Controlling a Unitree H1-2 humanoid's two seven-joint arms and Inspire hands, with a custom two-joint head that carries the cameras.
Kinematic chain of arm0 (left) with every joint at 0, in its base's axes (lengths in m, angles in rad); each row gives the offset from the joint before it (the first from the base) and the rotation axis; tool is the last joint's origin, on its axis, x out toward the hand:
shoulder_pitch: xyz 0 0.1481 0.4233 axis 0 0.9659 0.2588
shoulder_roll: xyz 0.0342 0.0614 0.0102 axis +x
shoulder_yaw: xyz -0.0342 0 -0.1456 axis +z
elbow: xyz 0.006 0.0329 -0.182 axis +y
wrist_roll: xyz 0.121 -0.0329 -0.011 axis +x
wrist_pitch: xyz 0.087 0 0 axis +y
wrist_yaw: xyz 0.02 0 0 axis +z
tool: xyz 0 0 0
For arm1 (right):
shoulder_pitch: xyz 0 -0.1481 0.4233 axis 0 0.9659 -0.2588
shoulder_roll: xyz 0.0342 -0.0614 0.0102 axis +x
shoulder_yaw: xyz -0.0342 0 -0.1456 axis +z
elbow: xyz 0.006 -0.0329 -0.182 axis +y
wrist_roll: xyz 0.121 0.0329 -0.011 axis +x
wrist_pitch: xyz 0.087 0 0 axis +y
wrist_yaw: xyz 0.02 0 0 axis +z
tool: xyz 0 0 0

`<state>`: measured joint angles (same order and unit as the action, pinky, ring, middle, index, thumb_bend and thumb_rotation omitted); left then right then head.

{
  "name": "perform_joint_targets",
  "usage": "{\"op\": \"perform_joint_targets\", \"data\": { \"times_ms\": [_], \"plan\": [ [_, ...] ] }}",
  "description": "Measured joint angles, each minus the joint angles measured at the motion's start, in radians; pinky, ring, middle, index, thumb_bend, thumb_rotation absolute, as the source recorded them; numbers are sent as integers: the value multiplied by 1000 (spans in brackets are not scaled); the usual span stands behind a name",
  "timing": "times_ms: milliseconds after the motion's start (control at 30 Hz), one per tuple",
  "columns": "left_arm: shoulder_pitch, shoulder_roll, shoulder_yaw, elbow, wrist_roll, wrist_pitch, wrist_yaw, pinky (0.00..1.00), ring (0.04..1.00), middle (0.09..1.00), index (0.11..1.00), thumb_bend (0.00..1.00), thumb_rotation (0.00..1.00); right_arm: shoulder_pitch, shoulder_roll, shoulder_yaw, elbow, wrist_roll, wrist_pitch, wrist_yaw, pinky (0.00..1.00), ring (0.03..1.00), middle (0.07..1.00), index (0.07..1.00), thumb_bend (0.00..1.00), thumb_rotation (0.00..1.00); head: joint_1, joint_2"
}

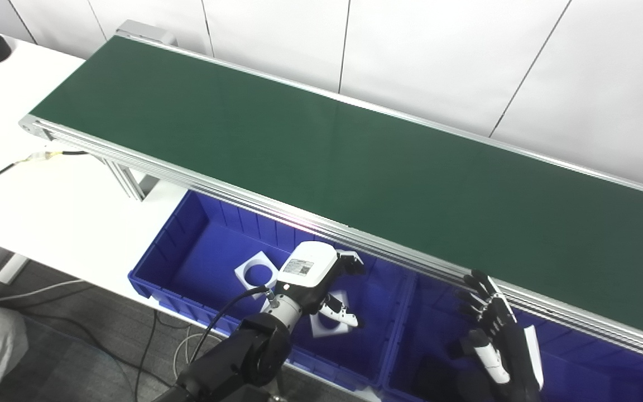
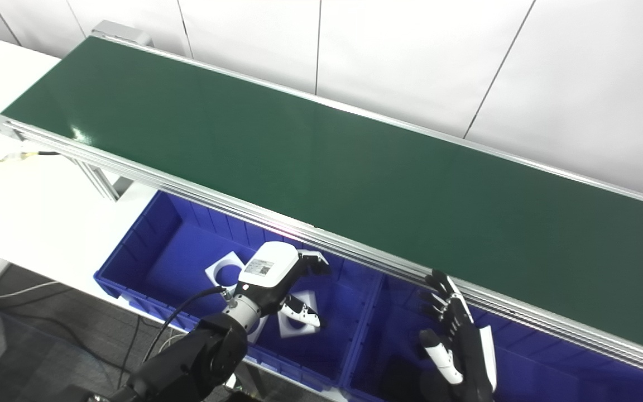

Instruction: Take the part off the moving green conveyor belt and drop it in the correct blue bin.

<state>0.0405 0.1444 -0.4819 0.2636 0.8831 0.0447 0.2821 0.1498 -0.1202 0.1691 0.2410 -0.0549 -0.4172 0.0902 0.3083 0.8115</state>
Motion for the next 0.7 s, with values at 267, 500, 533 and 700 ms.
{"op": "perform_joint_targets", "data": {
  "times_ms": [267,500,533,700],
  "plan": [
    [0,12,-6,-14,-3,0,-31,511,594,643,651,1000,371,0,0,0,0,-4,0,-2,720,781,863,884,868,805,-12,-3],
    [12,10,3,-84,-107,-23,-109,549,597,643,660,1000,428,0,9,2,2,-6,0,-4,723,778,856,874,867,801,-41,-14],
    [17,10,5,-96,-132,-41,-116,537,593,639,657,1000,419,0,10,3,4,-9,0,-8,720,776,850,875,872,803,-46,-14],
    [33,17,26,-143,-353,-135,-229,482,554,636,666,933,354,-1,17,23,23,-44,0,-41,714,778,848,874,897,819,-201,-12]
  ]
}}
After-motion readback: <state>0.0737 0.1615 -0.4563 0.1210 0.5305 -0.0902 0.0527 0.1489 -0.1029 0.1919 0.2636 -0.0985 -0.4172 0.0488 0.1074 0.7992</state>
